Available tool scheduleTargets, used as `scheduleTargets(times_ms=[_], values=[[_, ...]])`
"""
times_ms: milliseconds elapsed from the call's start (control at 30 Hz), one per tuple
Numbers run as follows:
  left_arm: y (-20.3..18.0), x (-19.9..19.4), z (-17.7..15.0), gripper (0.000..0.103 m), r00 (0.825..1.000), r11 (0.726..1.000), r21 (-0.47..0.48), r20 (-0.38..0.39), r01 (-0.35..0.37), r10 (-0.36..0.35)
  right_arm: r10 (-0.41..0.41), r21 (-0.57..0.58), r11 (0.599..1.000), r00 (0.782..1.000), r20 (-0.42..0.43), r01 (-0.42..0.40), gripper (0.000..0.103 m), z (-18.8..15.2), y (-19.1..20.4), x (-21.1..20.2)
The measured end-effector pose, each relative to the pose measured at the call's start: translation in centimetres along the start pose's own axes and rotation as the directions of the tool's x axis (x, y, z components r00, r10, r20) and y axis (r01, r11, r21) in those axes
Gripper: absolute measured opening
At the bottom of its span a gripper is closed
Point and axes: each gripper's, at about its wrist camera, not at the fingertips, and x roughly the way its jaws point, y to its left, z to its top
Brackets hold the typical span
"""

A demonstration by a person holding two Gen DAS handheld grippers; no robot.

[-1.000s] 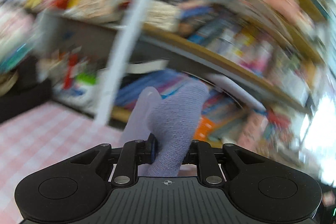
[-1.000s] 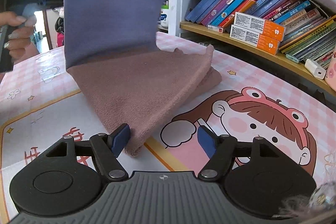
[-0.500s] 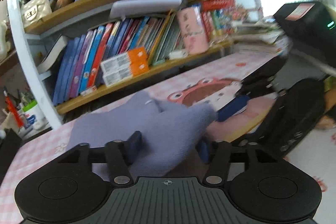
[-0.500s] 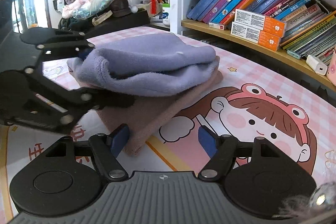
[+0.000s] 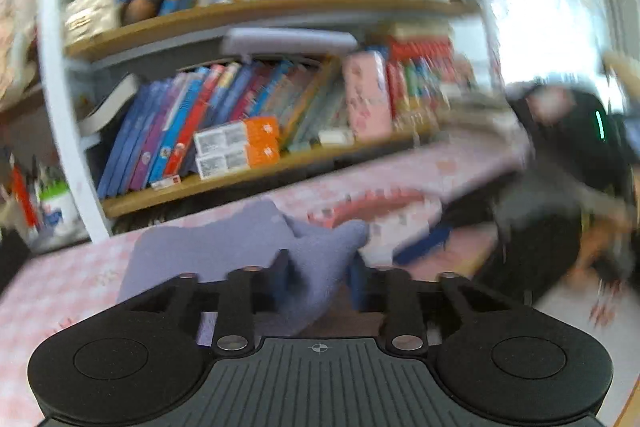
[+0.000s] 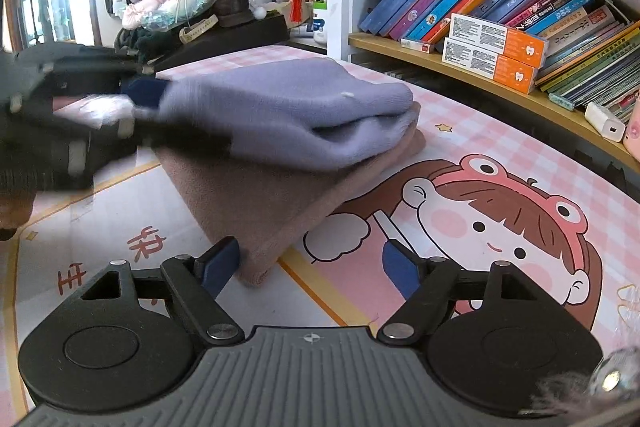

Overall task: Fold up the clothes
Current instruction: 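Lift the lavender end and fold it over onto the pink half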

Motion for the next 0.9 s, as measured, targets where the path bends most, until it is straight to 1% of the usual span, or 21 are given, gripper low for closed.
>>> scheduleTargets(times_ms=[133, 200, 267, 433, 500, 600, 667, 700, 800, 833, 900], values=[[0.1, 0.6, -0.3, 0.021, 1.000, 0.999, -0.037, -0.020, 0.023, -0.024, 0.004, 0.000, 1.000, 1.000, -0.003, -0.004, 0.077, 0.0, 0.1, 0.2], [0.2, 0.9, -0.5, 0.024, 0.999, 0.998, -0.056, -0.029, 0.035, -0.036, 0.008, -0.011, 1.000, 1.000, -0.008, -0.008, 0.078, 0.0, 0.3, 0.3], [0.3, 1.2, -0.7, 0.030, 0.998, 0.996, -0.075, -0.038, 0.046, -0.049, 0.006, -0.030, 1.000, 1.000, -0.020, -0.006, 0.080, -0.1, 0.6, 0.4], [0.7, 1.7, -0.8, 0.031, 0.996, 0.993, -0.093, -0.050, 0.074, -0.079, -0.013, -0.047, 0.999, 1.000, -0.026, 0.012, 0.081, -0.2, 0.7, 0.4], [1.2, 1.6, -0.8, 0.032, 0.995, 0.990, -0.112, -0.043, 0.081, -0.087, -0.015, -0.047, 0.999, 0.999, -0.028, 0.014, 0.081, -0.2, 0.6, 0.3], [2.2, 0.5, -0.2, 0.031, 0.998, 0.986, -0.155, 0.035, 0.065, -0.060, -0.025, -0.062, 0.998, 0.999, -0.020, 0.024, 0.081, -0.3, 0.1, -0.5], [2.9, -0.3, 0.2, 0.024, 0.995, 0.981, -0.185, 0.092, 0.054, -0.037, -0.008, -0.008, 1.000, 1.000, 0.025, 0.008, 0.081, -0.3, -1.3, -1.7], [2.9, -0.2, 0.3, 0.023, 0.995, 0.982, -0.184, 0.090, 0.050, -0.034, -0.001, 0.019, 1.000, 0.999, 0.048, 0.000, 0.081, -0.3, -2.0, -2.3], [2.2, 0.9, 0.4, 0.022, 0.998, 0.987, -0.153, 0.042, 0.041, -0.035, 0.003, 0.120, 0.993, 0.994, 0.109, -0.016, 0.080, -0.2, -3.9, -3.6], [2.0, 1.3, 0.4, 0.022, 0.999, 0.989, -0.142, 0.026, 0.039, -0.035, -0.004, 0.131, 0.991, 0.994, 0.114, -0.011, 0.079, -0.2, -4.1, -3.7], [1.6, 2.1, 0.5, 0.027, 0.999, 0.992, -0.122, -0.006, 0.034, -0.035, -0.022, 0.143, 0.990, 0.994, 0.110, 0.006, 0.079, -0.2, -4.3, -3.8]])
